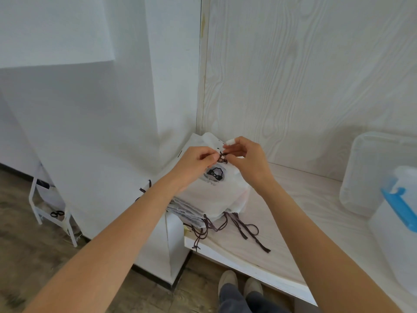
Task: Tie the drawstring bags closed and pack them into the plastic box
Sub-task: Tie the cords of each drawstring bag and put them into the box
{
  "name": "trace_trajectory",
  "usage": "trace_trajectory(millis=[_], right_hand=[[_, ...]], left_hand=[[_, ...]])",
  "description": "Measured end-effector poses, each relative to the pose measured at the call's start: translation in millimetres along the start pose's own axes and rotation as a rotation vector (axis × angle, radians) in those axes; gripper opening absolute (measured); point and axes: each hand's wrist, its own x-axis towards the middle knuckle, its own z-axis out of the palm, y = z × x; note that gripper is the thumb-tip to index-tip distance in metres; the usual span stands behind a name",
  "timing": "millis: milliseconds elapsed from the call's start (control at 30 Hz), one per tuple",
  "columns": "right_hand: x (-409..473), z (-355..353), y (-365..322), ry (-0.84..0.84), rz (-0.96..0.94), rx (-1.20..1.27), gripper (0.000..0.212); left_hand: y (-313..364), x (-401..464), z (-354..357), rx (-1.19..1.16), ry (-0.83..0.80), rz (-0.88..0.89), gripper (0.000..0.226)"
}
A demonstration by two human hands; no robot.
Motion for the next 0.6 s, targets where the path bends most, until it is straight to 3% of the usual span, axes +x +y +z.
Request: trace_trajectory(millis=[100, 233, 300, 433, 600], right_hand=[[-1, 7, 4, 0.08, -0.033, -0.112, 0.017], [-14, 11, 11, 0.35, -0.194, -0.591, 0.015], [-19, 11, 11, 0.316, -0.251, -0.604, 0.015], [-19, 10, 8, 0.125, -0.191, -0.438, 0.021], [-22, 11, 6, 0.332, -0.298, -0.427, 0.035]], left_hand=[[2, -2, 4, -0.379, -0.053, -0.175, 0.019], [6, -3, 6, -0.584, -0.053, -0.304, 0.017], [7, -2, 6, -0.61, -0.056, -0.319, 0.017], [8, -3, 7, -0.67, -0.055, -0.335, 0.018], [7, -3, 7, -0.702, -0.033, -0.349, 0.017]])
